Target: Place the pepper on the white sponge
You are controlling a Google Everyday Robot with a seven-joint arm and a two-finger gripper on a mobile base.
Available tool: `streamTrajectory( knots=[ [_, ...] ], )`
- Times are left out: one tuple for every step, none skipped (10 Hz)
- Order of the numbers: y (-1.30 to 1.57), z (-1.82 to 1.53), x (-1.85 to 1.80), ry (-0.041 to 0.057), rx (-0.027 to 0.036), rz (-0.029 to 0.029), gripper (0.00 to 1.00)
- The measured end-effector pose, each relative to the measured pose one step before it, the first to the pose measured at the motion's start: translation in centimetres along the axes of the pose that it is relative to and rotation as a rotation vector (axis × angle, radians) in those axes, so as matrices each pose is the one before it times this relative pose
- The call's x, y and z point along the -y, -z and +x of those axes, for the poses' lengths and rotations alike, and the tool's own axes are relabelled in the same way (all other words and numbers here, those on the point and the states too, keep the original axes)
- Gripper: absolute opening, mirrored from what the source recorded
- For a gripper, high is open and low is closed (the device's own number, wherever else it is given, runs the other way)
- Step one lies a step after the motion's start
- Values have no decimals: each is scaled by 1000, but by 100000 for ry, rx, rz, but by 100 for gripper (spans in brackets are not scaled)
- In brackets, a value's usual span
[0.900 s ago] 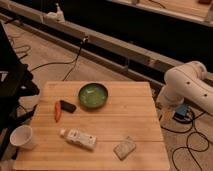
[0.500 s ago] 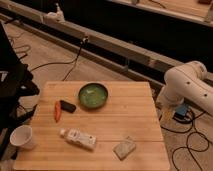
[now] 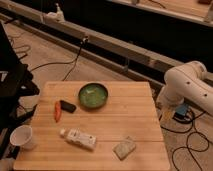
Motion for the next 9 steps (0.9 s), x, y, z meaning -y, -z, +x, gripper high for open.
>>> streamTrajectory(
  knots=[
    [0, 1, 0, 0, 2, -2, 65],
    [0, 0, 0, 0, 0, 0, 65],
    [-1, -2, 0, -1, 1, -1, 65],
    [-1, 2, -2, -1, -4, -6, 65],
    [2, -3, 1, 0, 7, 3, 65],
    [3, -9, 5, 20, 4, 9, 65],
    [-1, -13, 6, 15, 5, -1, 65],
    [20, -97, 76, 174, 22, 196, 65],
    [3, -411, 191, 574, 190, 337, 65]
  ],
)
